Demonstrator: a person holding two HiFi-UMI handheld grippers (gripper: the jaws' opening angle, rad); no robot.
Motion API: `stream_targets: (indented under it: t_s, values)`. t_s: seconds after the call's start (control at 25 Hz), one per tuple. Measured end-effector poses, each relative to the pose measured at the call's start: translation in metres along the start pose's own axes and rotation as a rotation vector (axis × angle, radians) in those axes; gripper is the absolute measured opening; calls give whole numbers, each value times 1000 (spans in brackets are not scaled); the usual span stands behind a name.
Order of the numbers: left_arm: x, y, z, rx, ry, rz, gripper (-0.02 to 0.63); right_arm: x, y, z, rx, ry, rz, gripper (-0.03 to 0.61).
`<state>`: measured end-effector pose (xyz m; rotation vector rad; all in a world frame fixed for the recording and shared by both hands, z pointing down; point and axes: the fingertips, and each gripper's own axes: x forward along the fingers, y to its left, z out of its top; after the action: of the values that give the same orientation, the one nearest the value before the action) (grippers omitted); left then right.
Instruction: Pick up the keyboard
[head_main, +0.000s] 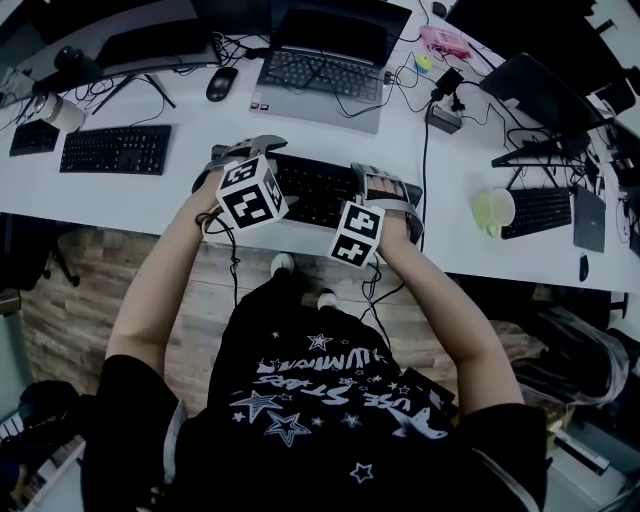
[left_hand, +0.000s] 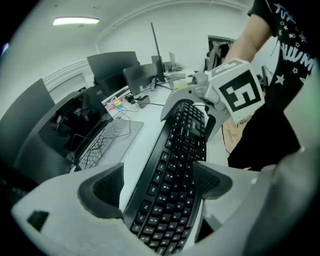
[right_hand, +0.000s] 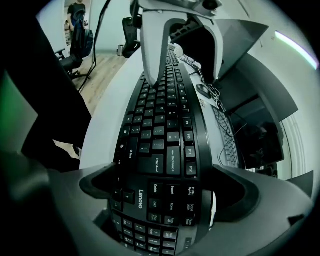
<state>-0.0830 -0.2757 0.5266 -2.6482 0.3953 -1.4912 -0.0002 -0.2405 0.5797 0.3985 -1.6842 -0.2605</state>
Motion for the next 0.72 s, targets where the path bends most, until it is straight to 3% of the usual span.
stream_targets:
  t_s: [0.16,0.32,0.4,0.56,0.72]
  values:
    - [5,-5,-1,124,101,-83,428,-6,2,1,-23,-25,-66,571]
    - [8,-22,-18,210,261,-269,428,-12,3,4,-50,-57,-138,571]
    - [11,-25,-25,248,314,-324,428,-13,4,3,-60,-57,-170,571]
    - [17,-30,-36,273,380,-416,428,-18,7,2,-84,-50,-196,571]
    - [21,-34,-43,274,431,-486,428,-20,9,4,-115,-94,-287,571]
